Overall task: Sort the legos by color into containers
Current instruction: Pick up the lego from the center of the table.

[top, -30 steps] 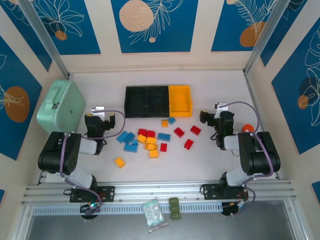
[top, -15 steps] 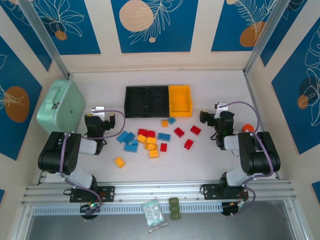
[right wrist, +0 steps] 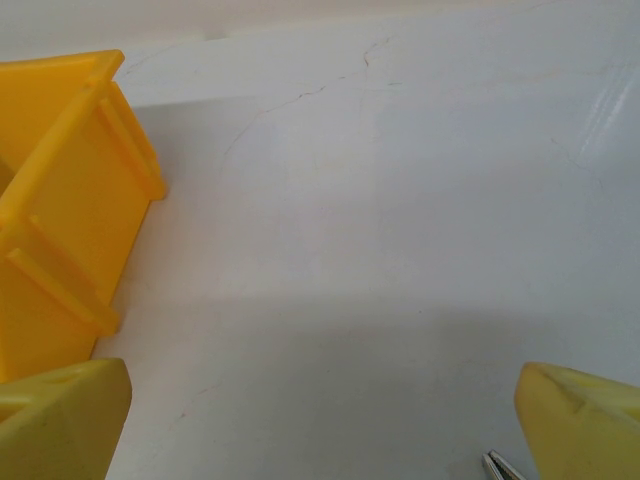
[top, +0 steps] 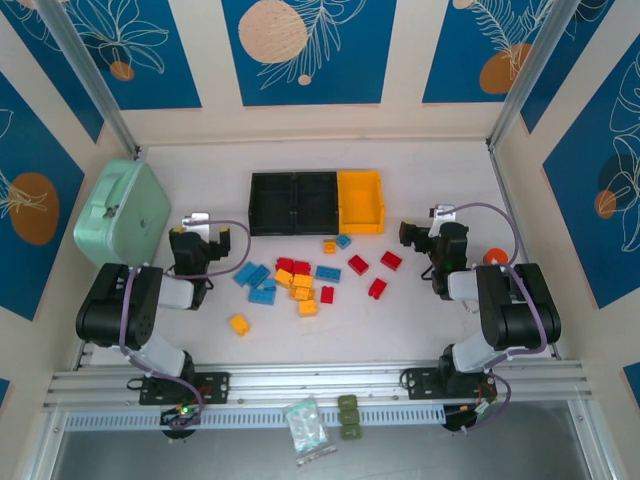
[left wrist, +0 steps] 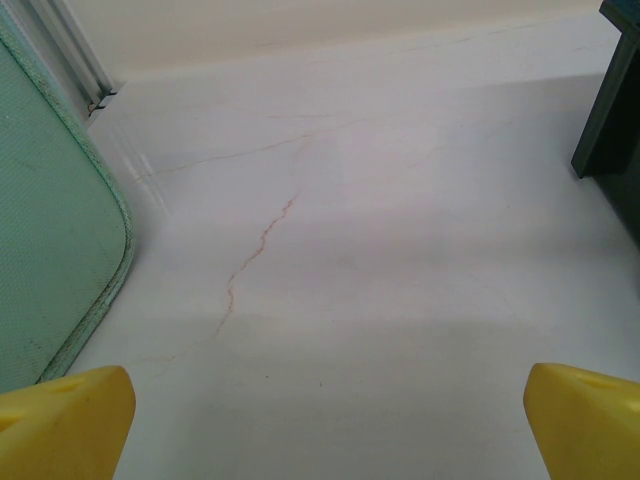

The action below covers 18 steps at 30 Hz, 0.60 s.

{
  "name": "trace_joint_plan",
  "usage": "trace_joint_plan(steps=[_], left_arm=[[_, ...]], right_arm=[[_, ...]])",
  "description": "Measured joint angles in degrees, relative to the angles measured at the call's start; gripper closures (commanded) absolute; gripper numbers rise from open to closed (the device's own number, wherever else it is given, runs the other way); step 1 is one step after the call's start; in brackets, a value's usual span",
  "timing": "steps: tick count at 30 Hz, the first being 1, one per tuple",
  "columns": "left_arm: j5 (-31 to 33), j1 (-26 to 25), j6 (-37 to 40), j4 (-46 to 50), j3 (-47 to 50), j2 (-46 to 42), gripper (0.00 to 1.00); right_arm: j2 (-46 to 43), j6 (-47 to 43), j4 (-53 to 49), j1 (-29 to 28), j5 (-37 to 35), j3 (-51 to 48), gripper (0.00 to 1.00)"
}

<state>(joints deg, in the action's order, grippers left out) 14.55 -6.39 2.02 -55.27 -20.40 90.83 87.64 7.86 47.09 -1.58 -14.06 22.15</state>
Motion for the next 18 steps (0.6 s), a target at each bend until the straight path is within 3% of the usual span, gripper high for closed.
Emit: trace_joint_plan(steps=[10,18], left_arm=[[0.0,0.0,0.0,1.0,0.0,-0.7,0.01],[0.6,0.0,-1.5,20.4,-9.2,-12.8,0.01]], right_arm=[[-1.7,-0.2,-4.2,0.0,0.5,0.9,0.01],[-14.5,0.2,-19.3,-0.8,2.6,8.7,0.01]])
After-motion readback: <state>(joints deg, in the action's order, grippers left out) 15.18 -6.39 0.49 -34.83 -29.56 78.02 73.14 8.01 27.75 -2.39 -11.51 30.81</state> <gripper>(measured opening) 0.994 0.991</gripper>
